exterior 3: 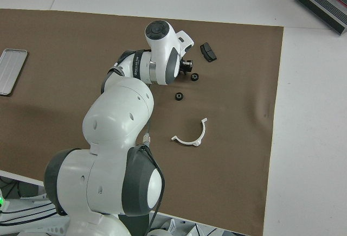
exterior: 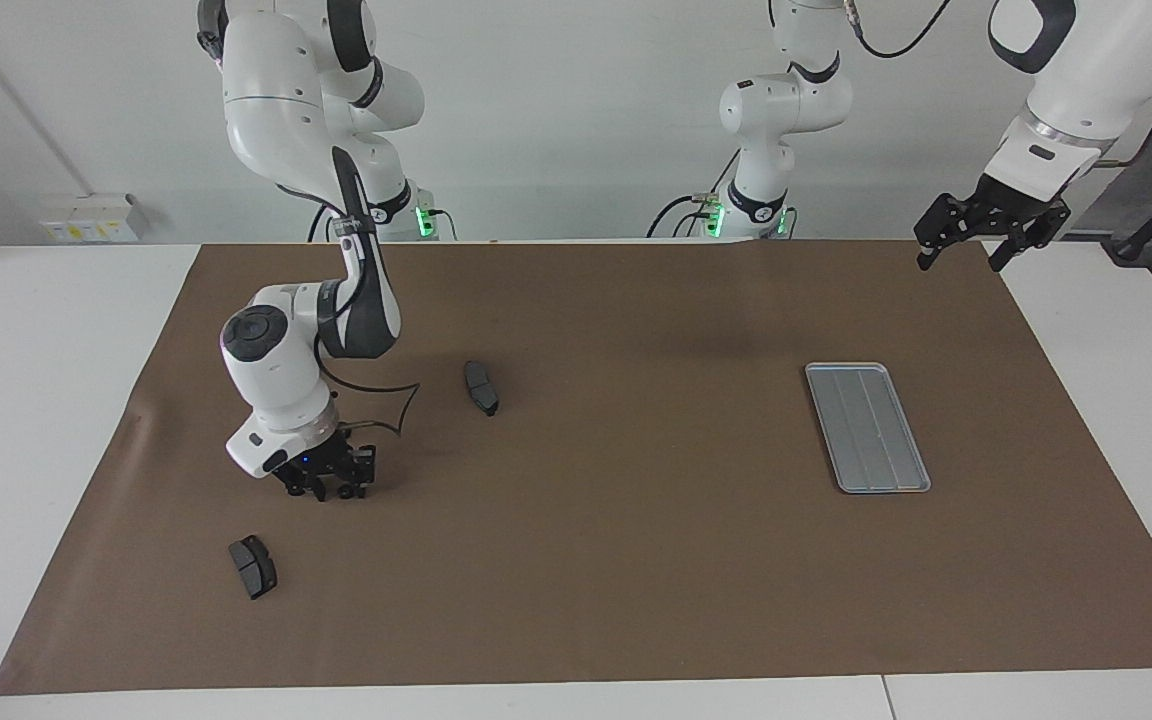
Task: Pick bearing gear from pile to tray
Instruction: 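Lift the gear and carry it toward the table center with the right gripper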
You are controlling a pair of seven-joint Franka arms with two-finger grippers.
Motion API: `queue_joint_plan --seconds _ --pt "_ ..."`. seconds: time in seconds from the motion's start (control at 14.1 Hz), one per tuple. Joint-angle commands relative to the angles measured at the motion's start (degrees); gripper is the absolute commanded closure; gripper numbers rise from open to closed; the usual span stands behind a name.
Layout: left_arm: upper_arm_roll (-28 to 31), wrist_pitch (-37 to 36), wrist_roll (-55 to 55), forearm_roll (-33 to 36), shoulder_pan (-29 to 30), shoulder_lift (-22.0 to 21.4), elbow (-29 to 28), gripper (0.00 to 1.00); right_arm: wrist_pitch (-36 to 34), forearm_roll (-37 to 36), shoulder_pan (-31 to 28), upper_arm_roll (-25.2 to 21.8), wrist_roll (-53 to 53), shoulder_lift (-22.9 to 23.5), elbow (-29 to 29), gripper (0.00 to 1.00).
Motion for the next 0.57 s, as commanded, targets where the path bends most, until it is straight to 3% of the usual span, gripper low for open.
queue_joint_plan --seconds 0.0,0.5 --pt "0.1 -0.1 0.4 1.3 -0.2 -1.4 -1.3 0.00 0.9 1.8 -0.2 0.3 -2.5 0.1 -0.2 0.43" --pt "0.1 -0.1 0.4 1.3 -0.2 -1.4 -1.3 0.00 -1.0 1.9 -0.3 1.0 -2.6 -0.4 -0.2 0.43"
